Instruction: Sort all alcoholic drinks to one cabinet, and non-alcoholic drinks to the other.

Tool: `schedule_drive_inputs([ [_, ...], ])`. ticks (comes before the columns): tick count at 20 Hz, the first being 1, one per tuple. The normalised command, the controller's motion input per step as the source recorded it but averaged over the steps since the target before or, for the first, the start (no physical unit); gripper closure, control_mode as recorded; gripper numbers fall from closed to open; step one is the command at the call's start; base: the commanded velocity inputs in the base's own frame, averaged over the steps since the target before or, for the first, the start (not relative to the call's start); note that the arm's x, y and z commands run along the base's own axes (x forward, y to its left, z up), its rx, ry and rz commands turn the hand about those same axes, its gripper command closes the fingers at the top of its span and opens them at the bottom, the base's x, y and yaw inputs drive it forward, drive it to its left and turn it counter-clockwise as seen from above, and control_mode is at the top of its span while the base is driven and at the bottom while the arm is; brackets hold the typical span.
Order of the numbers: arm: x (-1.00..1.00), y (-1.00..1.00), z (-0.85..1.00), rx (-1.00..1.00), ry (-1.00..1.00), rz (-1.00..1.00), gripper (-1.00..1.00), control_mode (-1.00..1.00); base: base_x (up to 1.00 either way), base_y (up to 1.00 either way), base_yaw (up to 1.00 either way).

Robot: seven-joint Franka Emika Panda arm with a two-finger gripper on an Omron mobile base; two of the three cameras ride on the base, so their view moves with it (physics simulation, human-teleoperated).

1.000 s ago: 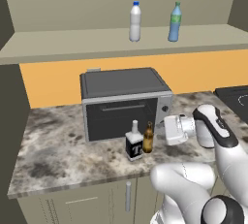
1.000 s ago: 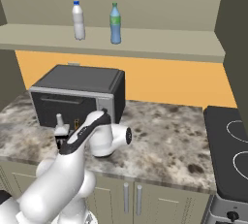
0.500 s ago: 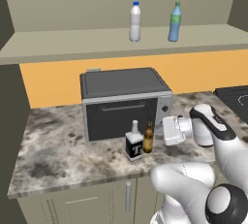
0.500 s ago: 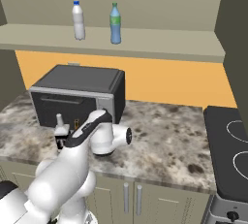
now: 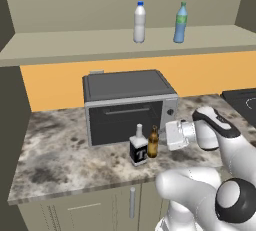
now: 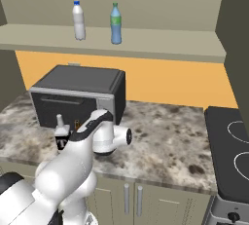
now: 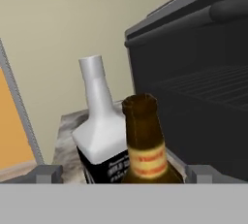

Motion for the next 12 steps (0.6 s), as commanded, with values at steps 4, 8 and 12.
schedule_drive_inputs([
  [4,0.06,0.01,-0.07,0.00,0.00,0.00,-1.00,-1.00,0.00,0.00,0.00],
  [8,0.11,0.02,-0.04,0.00,0.00,0.00,-1.00,-1.00,0.00,0.00,0.00],
  [12,0.15,0.06,-0.05,0.00,0.02,0.00,-1.00,-1.00,0.00,0.00,0.00],
])
